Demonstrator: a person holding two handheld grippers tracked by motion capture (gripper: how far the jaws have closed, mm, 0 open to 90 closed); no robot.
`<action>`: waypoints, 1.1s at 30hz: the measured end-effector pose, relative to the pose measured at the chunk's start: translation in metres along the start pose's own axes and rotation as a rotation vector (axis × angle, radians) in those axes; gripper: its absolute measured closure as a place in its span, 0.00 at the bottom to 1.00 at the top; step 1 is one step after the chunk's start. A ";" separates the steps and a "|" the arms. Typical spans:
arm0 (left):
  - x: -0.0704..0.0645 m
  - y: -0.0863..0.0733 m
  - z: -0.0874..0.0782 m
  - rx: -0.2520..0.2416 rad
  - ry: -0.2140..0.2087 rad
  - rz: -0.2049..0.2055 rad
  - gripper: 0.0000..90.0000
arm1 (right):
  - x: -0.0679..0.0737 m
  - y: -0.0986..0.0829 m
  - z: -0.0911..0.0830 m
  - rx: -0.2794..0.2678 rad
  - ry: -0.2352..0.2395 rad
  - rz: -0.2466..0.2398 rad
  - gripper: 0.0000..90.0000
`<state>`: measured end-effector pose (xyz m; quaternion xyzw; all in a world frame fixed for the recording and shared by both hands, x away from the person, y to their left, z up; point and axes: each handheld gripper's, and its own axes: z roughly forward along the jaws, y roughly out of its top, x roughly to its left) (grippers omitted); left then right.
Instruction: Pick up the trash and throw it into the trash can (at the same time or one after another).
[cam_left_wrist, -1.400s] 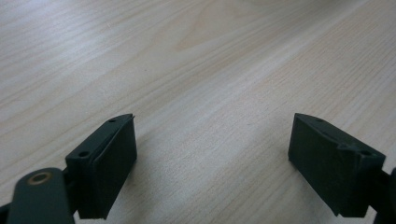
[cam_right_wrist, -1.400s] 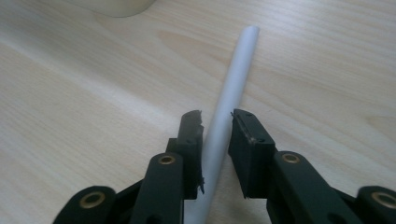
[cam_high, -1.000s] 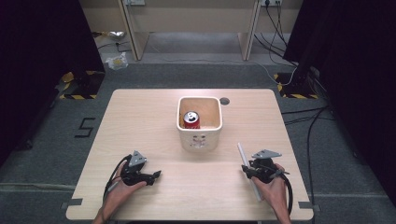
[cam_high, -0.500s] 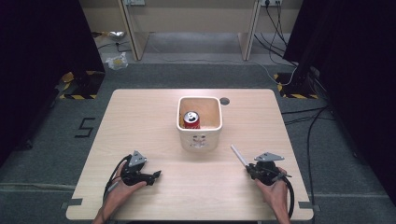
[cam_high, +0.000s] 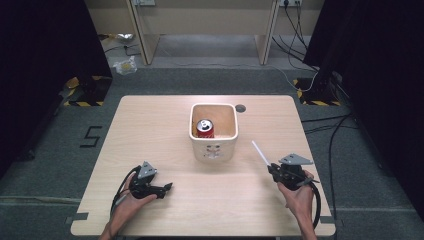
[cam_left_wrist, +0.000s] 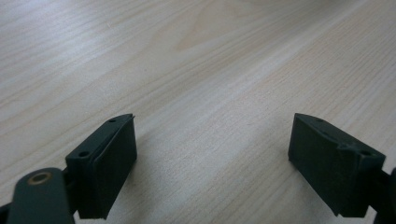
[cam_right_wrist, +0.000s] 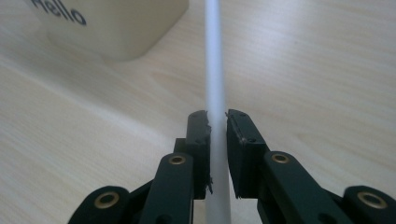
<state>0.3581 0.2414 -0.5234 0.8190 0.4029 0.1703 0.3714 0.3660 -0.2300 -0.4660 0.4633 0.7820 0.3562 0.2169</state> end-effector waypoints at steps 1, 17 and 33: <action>0.000 0.000 0.000 0.000 0.000 0.000 0.16 | 0.000 0.004 -0.003 -0.012 0.001 0.000 0.88; 0.000 0.000 0.000 0.000 0.000 -0.001 0.16 | 0.001 0.055 -0.029 -0.152 0.012 -0.031 0.88; 0.000 0.000 0.000 -0.001 0.000 -0.001 0.16 | 0.029 0.108 -0.025 -0.157 0.066 -0.138 0.88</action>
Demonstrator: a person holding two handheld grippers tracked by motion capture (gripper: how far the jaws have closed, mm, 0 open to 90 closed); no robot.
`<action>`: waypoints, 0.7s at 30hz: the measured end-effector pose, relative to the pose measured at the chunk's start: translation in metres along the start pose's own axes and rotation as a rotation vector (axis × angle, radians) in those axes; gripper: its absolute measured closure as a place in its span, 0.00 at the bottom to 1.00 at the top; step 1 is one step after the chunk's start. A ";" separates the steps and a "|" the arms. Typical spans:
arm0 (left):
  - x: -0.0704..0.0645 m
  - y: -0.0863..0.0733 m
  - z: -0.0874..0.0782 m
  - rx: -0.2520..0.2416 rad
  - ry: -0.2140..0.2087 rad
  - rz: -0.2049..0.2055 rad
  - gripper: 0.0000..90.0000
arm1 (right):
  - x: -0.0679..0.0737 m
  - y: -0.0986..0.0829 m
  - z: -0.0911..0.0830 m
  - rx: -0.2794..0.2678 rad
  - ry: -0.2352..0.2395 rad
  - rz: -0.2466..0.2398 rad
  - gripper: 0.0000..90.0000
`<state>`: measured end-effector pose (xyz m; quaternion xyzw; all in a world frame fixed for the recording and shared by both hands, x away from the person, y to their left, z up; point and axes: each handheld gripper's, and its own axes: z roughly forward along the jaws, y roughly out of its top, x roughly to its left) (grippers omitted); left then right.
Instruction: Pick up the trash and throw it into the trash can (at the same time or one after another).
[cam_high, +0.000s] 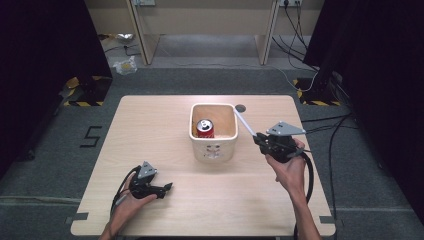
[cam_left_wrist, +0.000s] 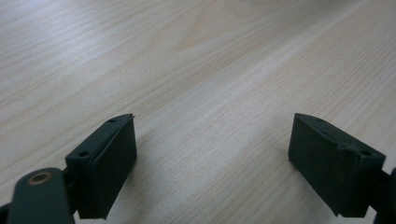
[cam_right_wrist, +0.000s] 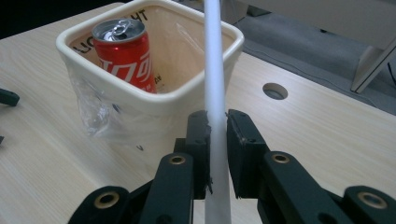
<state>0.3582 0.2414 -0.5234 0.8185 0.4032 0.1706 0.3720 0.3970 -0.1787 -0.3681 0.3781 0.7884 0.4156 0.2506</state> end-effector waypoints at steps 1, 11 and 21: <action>0.000 0.000 0.000 0.000 0.000 0.000 0.16 | 0.001 0.003 0.002 0.002 0.003 -0.009 0.88; 0.000 0.000 0.000 0.000 -0.001 0.002 0.16 | 0.014 0.028 0.023 0.029 0.032 -0.057 0.88; 0.000 0.000 0.000 -0.001 -0.001 -0.001 0.16 | 0.025 0.043 0.044 0.066 0.061 -0.078 0.88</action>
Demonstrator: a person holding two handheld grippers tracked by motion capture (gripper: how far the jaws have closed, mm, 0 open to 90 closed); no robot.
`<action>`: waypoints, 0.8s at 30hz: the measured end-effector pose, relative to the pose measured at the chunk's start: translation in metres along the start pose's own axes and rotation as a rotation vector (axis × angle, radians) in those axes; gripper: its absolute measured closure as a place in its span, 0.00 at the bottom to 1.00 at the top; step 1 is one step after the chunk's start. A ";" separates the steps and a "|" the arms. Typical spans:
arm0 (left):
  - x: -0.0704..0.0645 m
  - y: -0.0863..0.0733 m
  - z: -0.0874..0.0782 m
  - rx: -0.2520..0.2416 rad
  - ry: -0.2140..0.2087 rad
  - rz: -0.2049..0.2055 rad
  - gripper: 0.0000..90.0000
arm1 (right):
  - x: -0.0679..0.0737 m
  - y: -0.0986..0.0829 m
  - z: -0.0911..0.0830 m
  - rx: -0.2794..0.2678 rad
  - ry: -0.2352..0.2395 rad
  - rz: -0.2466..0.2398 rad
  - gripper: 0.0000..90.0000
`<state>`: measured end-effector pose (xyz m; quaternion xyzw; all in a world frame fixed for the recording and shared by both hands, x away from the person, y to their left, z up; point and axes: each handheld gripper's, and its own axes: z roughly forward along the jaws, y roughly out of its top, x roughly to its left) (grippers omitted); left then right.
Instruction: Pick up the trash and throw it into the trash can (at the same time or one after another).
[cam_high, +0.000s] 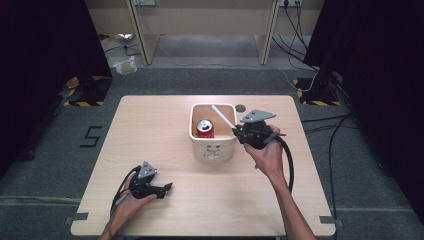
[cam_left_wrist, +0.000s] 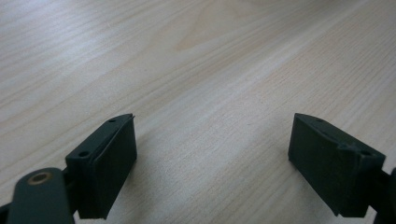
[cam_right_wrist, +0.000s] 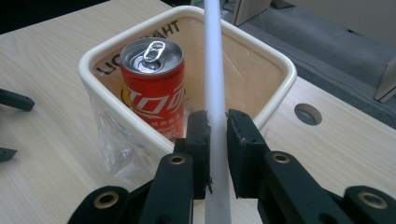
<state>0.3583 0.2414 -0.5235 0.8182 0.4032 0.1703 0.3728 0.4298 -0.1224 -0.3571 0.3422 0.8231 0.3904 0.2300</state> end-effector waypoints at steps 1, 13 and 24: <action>0.000 0.000 0.000 0.000 0.000 0.000 0.16 | 0.000 0.001 0.002 0.008 0.005 0.003 0.88; 0.000 0.000 0.000 0.000 0.000 0.000 0.16 | 0.001 0.010 0.024 0.049 0.014 0.009 0.88; 0.000 0.000 0.000 0.000 0.000 0.000 0.16 | 0.004 0.018 0.036 0.084 0.023 -0.003 0.88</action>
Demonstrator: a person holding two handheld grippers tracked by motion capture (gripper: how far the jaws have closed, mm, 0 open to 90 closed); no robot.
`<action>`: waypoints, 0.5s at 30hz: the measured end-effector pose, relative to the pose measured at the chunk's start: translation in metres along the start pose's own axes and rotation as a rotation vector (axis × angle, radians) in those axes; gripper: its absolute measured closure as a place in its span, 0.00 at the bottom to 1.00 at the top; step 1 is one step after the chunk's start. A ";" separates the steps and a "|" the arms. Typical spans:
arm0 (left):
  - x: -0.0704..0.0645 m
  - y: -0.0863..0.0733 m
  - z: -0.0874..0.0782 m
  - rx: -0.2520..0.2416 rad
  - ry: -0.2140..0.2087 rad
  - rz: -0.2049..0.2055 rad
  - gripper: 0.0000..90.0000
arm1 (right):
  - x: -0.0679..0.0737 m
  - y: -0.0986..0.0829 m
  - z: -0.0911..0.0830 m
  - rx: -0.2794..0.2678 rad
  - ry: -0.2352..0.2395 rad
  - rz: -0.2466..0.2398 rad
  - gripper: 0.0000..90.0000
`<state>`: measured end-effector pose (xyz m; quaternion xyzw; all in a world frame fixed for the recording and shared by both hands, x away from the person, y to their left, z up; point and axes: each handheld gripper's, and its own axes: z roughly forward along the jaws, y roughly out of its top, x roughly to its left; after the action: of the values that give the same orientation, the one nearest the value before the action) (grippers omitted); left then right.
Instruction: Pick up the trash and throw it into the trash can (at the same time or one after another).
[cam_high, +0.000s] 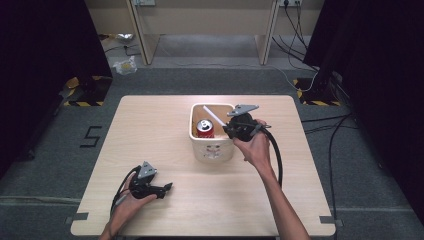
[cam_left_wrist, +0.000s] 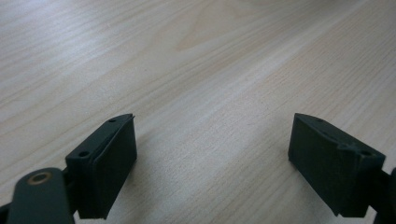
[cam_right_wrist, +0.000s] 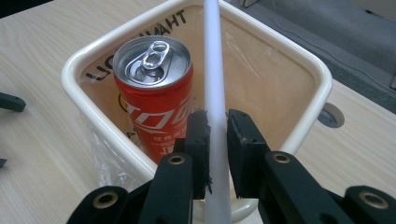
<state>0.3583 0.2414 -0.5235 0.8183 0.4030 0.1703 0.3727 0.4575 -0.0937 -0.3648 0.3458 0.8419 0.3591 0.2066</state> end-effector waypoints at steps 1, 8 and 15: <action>0.000 0.000 0.000 0.000 0.000 0.000 0.16 | 0.000 0.000 0.001 0.002 0.001 -0.003 0.87; 0.000 0.000 0.000 0.000 0.000 0.000 0.16 | 0.004 0.005 -0.005 -0.023 0.006 -0.002 0.76; 0.000 0.000 0.000 0.000 0.000 0.000 0.16 | 0.009 0.013 -0.026 -0.097 0.002 -0.025 0.64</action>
<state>0.3582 0.2414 -0.5235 0.8183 0.4031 0.1704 0.3727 0.4413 -0.0928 -0.3390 0.3244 0.8280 0.3972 0.2268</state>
